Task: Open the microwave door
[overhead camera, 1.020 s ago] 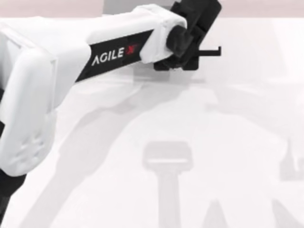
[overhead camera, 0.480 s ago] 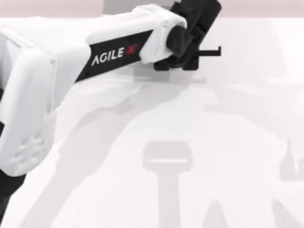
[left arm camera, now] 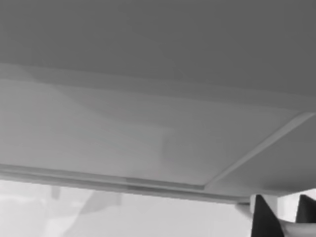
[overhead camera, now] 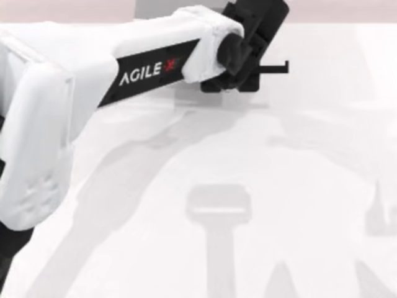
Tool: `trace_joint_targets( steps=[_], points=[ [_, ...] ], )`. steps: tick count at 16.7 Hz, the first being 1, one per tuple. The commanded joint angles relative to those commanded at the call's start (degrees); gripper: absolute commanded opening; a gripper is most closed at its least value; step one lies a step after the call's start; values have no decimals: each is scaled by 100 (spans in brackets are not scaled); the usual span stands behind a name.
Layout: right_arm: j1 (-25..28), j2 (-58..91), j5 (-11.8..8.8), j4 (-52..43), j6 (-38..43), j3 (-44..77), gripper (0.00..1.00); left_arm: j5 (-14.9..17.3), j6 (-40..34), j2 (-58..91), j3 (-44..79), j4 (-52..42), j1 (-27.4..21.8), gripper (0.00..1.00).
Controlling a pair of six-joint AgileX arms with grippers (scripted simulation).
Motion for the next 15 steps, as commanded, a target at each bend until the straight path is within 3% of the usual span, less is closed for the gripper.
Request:
trace_joint_targets(
  steps=[7, 15],
  points=[
    [0, 0, 0, 0, 0, 0, 100, 0, 0, 0, 0, 0, 0, 0],
    [0, 0, 0, 0, 0, 0, 100, 217, 331, -318, -548, 351, 27, 0]
  ],
)
